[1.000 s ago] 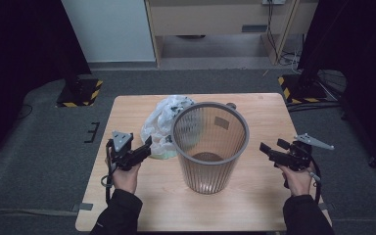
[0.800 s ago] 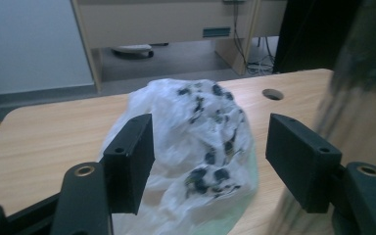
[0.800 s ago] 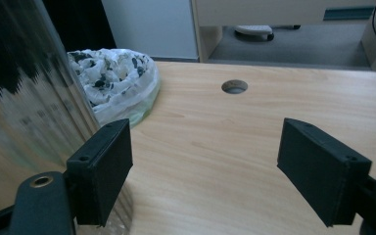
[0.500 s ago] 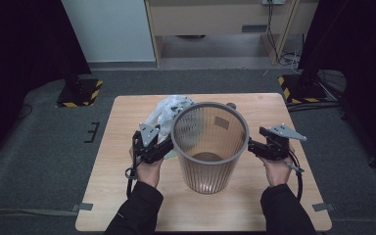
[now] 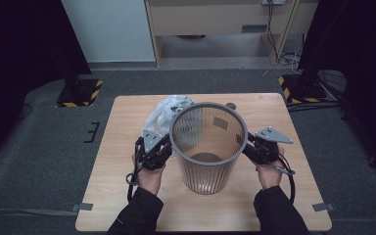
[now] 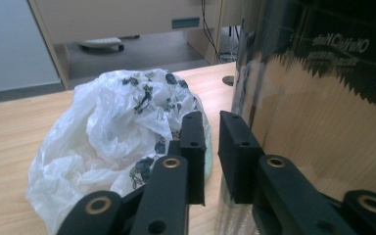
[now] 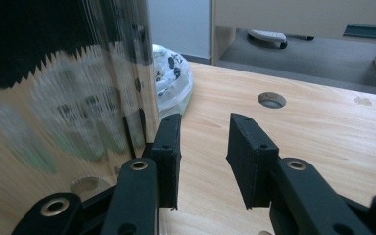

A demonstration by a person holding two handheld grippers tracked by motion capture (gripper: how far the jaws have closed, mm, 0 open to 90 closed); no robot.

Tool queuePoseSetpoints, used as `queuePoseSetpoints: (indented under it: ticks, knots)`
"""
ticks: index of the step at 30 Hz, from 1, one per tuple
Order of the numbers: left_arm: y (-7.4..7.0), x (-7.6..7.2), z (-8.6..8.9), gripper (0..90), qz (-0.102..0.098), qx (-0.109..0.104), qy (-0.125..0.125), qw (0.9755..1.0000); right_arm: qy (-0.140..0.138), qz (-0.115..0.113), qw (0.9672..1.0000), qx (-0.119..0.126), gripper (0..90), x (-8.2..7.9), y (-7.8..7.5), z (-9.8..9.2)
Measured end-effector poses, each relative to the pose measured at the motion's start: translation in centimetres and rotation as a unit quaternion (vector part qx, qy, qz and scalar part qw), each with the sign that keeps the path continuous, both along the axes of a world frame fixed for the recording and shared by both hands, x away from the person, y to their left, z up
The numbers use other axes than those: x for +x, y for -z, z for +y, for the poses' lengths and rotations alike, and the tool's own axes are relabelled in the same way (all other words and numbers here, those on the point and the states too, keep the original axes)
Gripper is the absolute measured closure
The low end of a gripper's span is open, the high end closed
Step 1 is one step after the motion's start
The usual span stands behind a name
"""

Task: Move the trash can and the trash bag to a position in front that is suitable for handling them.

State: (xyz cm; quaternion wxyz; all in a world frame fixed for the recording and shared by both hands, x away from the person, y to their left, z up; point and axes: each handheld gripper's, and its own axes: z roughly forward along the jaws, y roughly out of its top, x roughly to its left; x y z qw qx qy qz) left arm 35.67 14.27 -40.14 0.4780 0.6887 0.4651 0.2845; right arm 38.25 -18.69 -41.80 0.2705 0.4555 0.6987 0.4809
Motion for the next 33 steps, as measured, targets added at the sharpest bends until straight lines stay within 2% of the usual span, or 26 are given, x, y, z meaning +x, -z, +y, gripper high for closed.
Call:
queuePoseSetpoints:
  ticks: [5, 10, 13, 16, 20, 22, 24, 26, 28, 31, 33]
  knots:
    - [0.2, -0.6, 0.5, 83.8, 0.009, -0.012, -0.001, 0.9999, 0.000, -0.002, 1.0000, -0.009, 65.7, -0.8, -0.1, 0.7]
    - [0.4, -1.2, 0.3, 87.4, 0.010, -0.008, -0.005, 0.9999, 0.003, 0.000, 1.0000, -0.004, 65.5, -1.3, -0.1, 0.9]
    - [0.3, -1.4, 0.3, 89.1, 0.017, -0.010, -0.003, 0.9998, 0.003, 0.000, 1.0000, -0.006, 65.7, -1.6, -0.1, 0.9]
    - [0.2, -1.7, 0.2, 89.4, 0.017, -0.002, -0.002, 0.9999, 0.001, 0.003, 0.9999, -0.013, 65.9, -2.0, -0.2, 0.9]
    - [0.2, -2.0, 0.1, 88.6, 0.006, 0.024, 0.000, 0.9997, 0.000, 0.003, 0.9999, -0.014, 65.3, -2.3, -0.2, 0.8]
    - [0.3, -1.8, 0.5, 81.8, 0.002, 0.034, 0.006, 0.9994, 0.002, 0.005, 0.9999, -0.012, 62.1, -2.2, -0.2, 0.7]
    - [0.6, -1.2, 1.4, 69.6, 0.003, 0.030, 0.018, 0.9994, 0.004, 0.006, 0.9999, -0.013, 54.0, -2.1, -0.2, 0.5]
    - [1.1, -0.5, 2.6, 63.6, 0.006, 0.040, 0.009, 0.9991, 0.010, 0.005, 0.9997, -0.022, 50.6, -2.0, 0.0, -0.1]
    - [1.8, 0.4, 4.0, 57.3, 0.011, 0.039, -0.004, 0.9992, 0.021, 0.013, 0.9992, -0.030, 46.6, -1.9, 0.5, -1.1]
    - [3.3, 1.9, 6.2, 51.0, 0.026, 0.032, -0.026, 0.9988, 0.032, 0.030, 0.9989, -0.018, 41.1, -1.9, 1.7, -3.1]
    - [4.3, 3.0, 7.2, 46.6, 0.037, 0.039, -0.042, 0.9976, 0.036, 0.038, 0.9984, -0.018, 38.5, -2.0, 2.6, -4.1]
